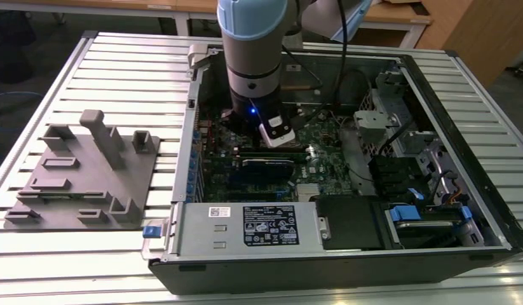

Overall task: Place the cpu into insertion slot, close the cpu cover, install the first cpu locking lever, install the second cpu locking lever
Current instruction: 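Install the second cpu locking lever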

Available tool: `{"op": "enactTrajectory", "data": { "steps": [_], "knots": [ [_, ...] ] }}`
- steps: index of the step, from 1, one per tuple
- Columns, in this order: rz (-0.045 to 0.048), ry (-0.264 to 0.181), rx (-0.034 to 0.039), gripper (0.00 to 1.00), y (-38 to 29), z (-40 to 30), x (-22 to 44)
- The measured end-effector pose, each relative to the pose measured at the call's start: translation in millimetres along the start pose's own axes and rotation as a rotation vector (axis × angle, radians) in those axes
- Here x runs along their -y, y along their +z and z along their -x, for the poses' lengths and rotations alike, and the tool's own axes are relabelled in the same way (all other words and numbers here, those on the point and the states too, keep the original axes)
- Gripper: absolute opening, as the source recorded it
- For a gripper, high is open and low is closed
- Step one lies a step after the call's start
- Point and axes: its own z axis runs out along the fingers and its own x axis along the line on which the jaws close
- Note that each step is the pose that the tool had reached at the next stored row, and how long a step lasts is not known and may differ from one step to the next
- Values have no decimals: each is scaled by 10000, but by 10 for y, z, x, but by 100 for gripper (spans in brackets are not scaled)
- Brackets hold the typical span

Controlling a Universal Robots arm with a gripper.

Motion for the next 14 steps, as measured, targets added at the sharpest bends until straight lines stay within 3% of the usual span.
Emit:
{"op": "enactTrajectory", "data": {
  "steps": [4, 11, 14],
  "knots": [
    [109, 9, -10, 11, 19, -5, 3],
    [190, 16, -20, 11, 46, -19, 10],
    [297, 28, -28, 11, 49, -25, 10]
  ]
}}
